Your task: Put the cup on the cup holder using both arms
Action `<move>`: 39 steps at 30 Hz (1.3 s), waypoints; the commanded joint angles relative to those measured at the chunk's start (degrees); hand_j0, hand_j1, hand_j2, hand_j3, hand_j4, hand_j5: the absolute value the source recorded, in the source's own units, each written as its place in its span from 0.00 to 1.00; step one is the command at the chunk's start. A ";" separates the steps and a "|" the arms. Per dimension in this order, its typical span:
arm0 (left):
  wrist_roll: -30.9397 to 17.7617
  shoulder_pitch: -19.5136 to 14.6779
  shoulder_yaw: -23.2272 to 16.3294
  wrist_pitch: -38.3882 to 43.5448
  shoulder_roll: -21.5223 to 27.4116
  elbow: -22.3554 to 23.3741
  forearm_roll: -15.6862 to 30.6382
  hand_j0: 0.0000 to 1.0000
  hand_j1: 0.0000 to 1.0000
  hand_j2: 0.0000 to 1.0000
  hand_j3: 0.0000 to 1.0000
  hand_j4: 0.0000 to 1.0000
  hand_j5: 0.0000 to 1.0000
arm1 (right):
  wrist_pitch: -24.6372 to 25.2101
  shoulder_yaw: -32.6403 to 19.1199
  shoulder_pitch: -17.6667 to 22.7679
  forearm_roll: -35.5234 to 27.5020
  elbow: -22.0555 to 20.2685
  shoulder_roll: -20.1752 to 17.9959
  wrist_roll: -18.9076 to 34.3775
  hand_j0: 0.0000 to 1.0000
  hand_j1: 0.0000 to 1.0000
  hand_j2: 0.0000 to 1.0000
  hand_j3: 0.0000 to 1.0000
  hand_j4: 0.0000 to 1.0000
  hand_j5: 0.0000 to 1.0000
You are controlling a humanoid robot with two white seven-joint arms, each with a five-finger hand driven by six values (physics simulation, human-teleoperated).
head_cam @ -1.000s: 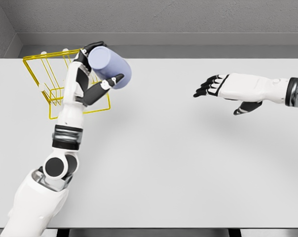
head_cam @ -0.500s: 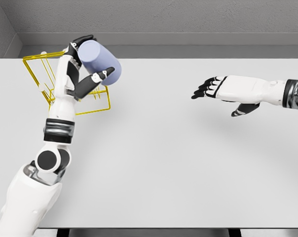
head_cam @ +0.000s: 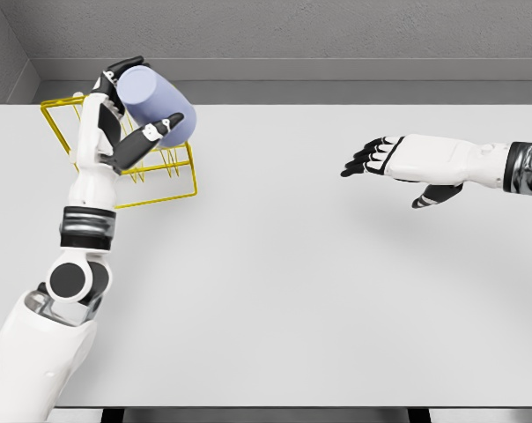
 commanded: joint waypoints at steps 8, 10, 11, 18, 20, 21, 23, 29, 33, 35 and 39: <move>-0.23 0.09 0.19 1.40 0.85 -0.10 0.32 0.64 0.64 0.64 0.64 0.64 0.64 | 0.16 -0.03 0.00 -0.32 -0.01 -0.05 -0.03 1.00 1.00 1.00 1.00 1.00 1.00; -0.32 0.18 0.45 1.40 1.20 -0.10 0.41 0.64 0.64 0.64 0.64 0.64 0.64 | 0.16 -0.03 0.00 -0.32 -0.01 -0.05 -0.03 1.00 1.00 1.00 1.00 1.00 1.00; -0.32 0.26 0.45 1.40 1.20 -0.10 0.50 0.64 0.64 0.64 0.64 0.64 0.64 | 0.16 -0.03 0.00 -0.32 -0.01 -0.05 -0.03 1.00 1.00 1.00 1.00 1.00 1.00; -0.84 0.53 0.45 1.40 1.47 -0.10 0.59 0.64 0.64 0.64 0.64 0.64 0.64 | 0.16 -0.03 0.00 -0.23 -0.01 0.74 -0.03 1.00 1.00 1.00 1.00 1.00 1.00; -1.20 0.53 0.45 1.40 1.38 -0.10 0.59 0.64 0.64 0.64 0.64 0.64 0.64 | 0.16 -0.03 0.00 -0.23 -0.01 0.74 -0.03 1.00 1.00 1.00 1.00 1.00 1.00; -1.20 0.53 0.45 1.40 1.47 -0.10 0.59 0.64 0.64 0.64 0.64 0.64 0.64 | 0.16 0.06 0.00 -0.23 -0.01 0.74 -0.03 1.00 1.00 1.00 1.00 1.00 1.00; -1.28 0.53 0.54 1.40 1.73 -0.10 0.59 0.64 0.64 0.64 0.64 0.64 0.64 | 0.16 -0.03 0.00 -0.23 0.08 0.74 -0.03 1.00 1.00 1.00 1.00 1.00 1.00; -1.37 0.53 0.80 1.32 1.73 -0.10 0.67 0.64 0.64 0.64 0.64 0.64 0.64 | 0.16 -0.03 0.00 -0.23 0.08 0.83 -0.03 1.00 1.00 1.00 1.00 1.00 1.00; -1.64 0.53 1.42 1.32 1.91 -0.10 0.67 0.64 0.64 0.64 0.64 0.64 0.64 | 0.16 -0.03 0.00 -0.23 -0.01 0.83 -0.03 1.00 1.00 1.00 1.00 1.00 1.00; -1.64 0.53 1.42 1.32 2.52 -0.10 1.55 0.64 0.64 0.64 0.64 0.64 0.64 | 0.16 0.06 0.00 -0.14 -0.01 0.91 -0.03 1.00 1.00 1.00 1.00 1.00 1.00; -2.69 0.53 1.42 1.40 2.87 -0.10 1.55 0.64 0.64 0.64 0.64 0.64 0.64 | 0.16 0.06 0.09 -0.14 -0.01 0.91 -0.03 1.00 1.00 1.00 1.00 1.00 1.00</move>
